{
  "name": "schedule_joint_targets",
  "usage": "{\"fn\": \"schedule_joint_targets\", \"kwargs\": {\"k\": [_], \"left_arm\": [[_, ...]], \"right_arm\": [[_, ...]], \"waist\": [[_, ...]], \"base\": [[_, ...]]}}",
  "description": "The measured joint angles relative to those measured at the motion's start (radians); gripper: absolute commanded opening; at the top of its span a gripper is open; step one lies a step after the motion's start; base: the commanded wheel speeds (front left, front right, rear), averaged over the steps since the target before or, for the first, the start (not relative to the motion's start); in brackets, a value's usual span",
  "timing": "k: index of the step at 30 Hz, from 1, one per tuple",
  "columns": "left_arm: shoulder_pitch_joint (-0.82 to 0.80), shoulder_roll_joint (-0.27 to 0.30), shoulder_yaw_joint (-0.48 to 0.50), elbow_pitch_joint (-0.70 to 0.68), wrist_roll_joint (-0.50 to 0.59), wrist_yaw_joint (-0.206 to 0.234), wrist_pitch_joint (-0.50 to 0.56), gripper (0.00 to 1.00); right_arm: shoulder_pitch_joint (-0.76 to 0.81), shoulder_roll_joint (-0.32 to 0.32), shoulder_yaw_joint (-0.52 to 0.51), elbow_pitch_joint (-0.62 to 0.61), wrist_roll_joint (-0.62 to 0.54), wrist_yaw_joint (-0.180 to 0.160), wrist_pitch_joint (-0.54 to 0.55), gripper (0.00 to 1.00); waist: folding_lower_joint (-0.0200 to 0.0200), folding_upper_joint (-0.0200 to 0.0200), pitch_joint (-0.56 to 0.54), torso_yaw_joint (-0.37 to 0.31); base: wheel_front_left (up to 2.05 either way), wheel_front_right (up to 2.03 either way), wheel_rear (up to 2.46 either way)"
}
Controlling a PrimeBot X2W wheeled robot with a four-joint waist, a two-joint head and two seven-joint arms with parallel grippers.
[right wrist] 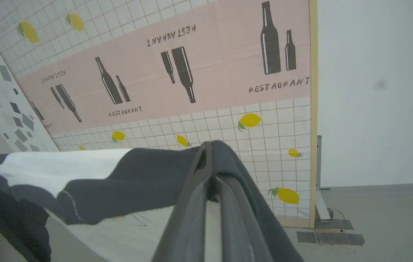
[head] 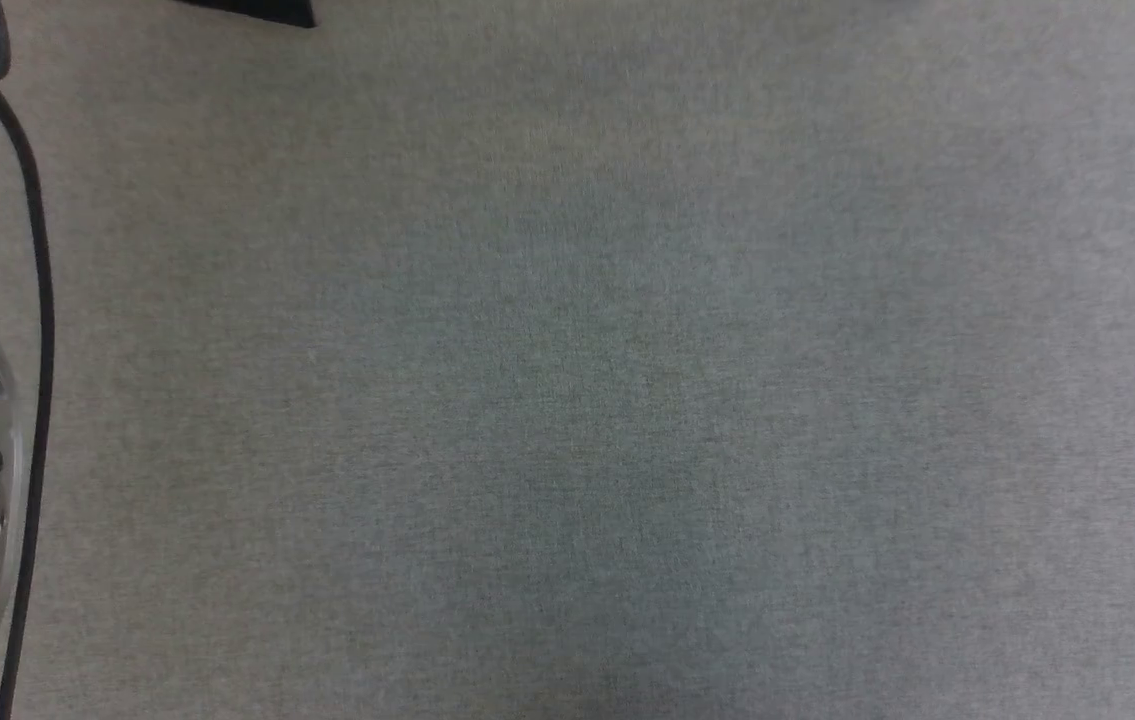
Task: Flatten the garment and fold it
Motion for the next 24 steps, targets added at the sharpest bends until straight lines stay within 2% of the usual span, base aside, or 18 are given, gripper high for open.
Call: {"fn": "schedule_joint_targets", "kwargs": {"k": [5, 12, 18, 24], "left_arm": [[0.045, -0.004, 0.002, 0.044, -0.011, -0.027, -0.04, 0.0], [0.204, -0.009, 0.011, 0.082, -0.059, -0.103, -0.099, 0.0], [0.416, -0.046, 0.005, 0.024, -0.102, -0.158, -0.16, 0.0], [0.764, -0.075, -0.006, -0.12, -0.154, -0.158, -0.165, 0.0]], "right_arm": [[0.018, -0.001, 0.002, 0.076, 0.012, 0.0, -0.044, 0.0], [0.213, 0.002, 0.063, 0.075, 0.108, 0.0, -0.07, 0.0], [0.483, -0.021, 0.131, -0.084, 0.26, 0.0, -0.096, 0.0], [0.88, -0.065, 0.171, -0.31, 0.357, 0.0, -0.103, 0.0]], "waist": [[0.0, 0.0, 0.071, 0.005], [0.0, 0.0, 0.081, 0.033], [-0.0002, 0.0, 0.011, 0.05], [-0.0004, 0.0, -0.103, 0.077]], "base": [[0.0, 0.0, 0.0], [0.0, 0.0, 0.0], [0.0, 0.0, 0.0], [0.0, 0.0, 0.0]]}}
